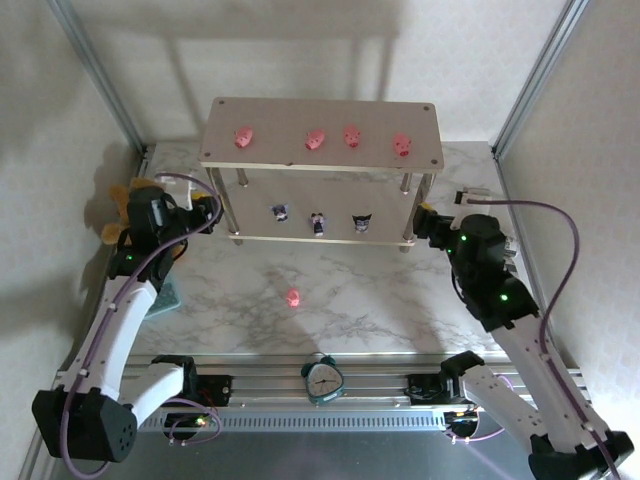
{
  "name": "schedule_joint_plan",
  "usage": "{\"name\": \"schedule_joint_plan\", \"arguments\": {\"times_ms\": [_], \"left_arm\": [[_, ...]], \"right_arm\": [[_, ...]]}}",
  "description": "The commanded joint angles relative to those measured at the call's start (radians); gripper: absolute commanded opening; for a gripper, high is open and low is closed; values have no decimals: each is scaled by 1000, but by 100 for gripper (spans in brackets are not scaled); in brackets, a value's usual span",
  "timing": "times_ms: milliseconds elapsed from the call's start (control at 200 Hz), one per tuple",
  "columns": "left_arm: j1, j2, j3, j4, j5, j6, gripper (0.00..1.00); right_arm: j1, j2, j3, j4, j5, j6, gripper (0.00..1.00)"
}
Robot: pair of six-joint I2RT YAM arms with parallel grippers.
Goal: Place and organize the plastic toys onto the shelf
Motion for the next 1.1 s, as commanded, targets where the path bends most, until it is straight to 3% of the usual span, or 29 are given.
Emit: {"name": "schedule_joint_plan", "arguments": {"times_ms": [0,180,260,330,385,551,936,1096], "left_arm": [[0,-44,123,-114,26,-31,42],[0,-8,338,-190,7,-82,38],[0,34,428,-192,7,-117,38],[0,89,510,-194,17,-137,37],[0,139,561,-193,26,-151,36],[2,247,653,-180,93,-194,34],[3,297,738,-248,88,-155,34],[8,296,741,-257,82,-140,35]], "right_arm": [[56,-31,167,-136,-30,-7,86],[92,167,505,-265,-202,-27,68],[102,312,682,-323,-295,-21,49],[116,439,852,-366,-347,-7,25],[128,545,988,-417,-371,2,17],[207,804,1311,-565,-359,31,11],[275,1131,1611,-685,-292,124,10],[302,1197,1668,-727,-178,122,13]]}}
